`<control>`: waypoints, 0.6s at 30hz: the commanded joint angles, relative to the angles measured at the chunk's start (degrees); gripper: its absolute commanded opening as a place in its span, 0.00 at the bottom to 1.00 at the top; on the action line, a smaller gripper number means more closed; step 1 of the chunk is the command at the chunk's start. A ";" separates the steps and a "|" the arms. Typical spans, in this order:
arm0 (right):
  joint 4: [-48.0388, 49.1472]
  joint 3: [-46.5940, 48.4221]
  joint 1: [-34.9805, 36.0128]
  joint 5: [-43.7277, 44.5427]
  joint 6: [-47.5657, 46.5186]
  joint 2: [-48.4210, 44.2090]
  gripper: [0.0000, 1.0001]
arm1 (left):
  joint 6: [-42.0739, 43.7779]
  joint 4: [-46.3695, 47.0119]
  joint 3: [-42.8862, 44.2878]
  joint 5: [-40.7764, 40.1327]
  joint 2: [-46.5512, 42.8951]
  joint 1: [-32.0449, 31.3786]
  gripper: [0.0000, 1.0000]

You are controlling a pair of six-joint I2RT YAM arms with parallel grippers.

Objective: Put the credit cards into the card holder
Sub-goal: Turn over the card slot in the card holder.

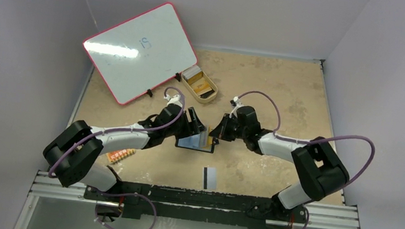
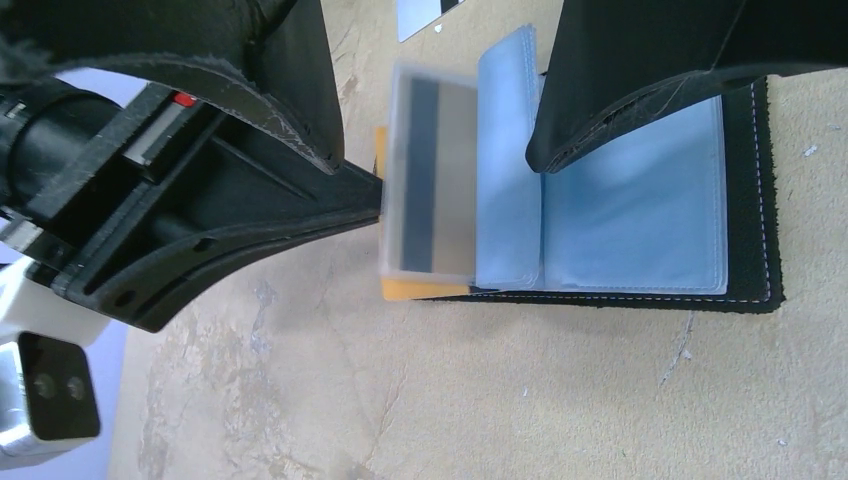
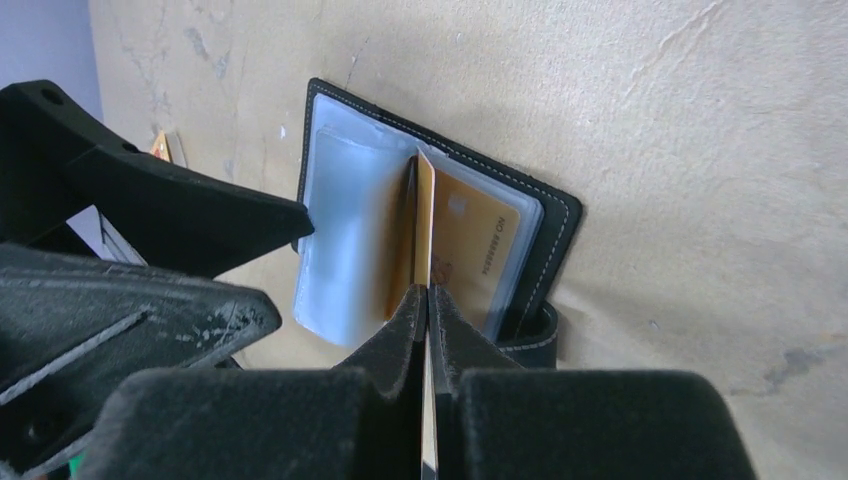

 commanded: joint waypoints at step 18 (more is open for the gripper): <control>-12.65 0.58 -3.02 10.72 -7.54 -12.22 0.00 | 3.50 -16.20 3.76 -13.25 -8.68 -0.32 0.73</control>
